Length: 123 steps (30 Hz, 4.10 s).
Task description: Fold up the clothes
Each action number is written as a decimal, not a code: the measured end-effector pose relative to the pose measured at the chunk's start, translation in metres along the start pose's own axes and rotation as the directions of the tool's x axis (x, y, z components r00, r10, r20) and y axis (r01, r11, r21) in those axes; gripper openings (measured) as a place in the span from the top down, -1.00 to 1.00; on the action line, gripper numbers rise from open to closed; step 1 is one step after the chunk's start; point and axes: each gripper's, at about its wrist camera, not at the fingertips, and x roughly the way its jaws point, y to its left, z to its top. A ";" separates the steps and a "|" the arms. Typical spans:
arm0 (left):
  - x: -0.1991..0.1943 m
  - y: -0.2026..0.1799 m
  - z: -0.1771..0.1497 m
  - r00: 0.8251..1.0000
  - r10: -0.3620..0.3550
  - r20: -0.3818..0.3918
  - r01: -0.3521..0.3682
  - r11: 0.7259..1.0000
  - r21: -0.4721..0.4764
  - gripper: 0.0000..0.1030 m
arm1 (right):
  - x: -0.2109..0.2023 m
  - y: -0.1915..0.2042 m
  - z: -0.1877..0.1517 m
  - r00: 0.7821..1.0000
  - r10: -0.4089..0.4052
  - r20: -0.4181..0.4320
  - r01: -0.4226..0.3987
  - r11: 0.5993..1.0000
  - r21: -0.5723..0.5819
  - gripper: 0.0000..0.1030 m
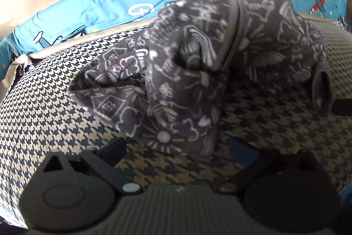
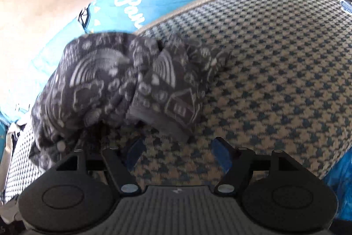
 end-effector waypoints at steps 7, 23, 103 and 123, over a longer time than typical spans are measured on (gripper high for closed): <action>0.007 -0.014 -0.008 0.997 -0.002 -0.080 0.002 1.000 -0.002 -1.00 | 0.022 0.001 -0.017 0.989 -0.052 -0.141 0.045 0.998 -0.049 -0.39; 0.015 -0.023 -0.013 0.981 0.053 -0.188 -0.073 0.992 -0.102 -1.00 | 0.024 0.002 -0.022 0.988 -0.028 -0.152 0.012 0.994 -0.105 -0.52; 0.026 -0.033 0.002 0.951 0.102 -0.293 -0.169 0.963 -0.212 -1.00 | 0.018 -0.012 -0.012 0.986 -0.055 -0.156 0.031 0.988 -0.153 -0.59; 0.019 -0.034 -0.001 0.950 0.115 -0.290 -0.180 0.961 -0.208 -1.00 | 0.024 -0.005 -0.017 0.986 -0.065 -0.156 0.034 0.981 -0.188 -0.72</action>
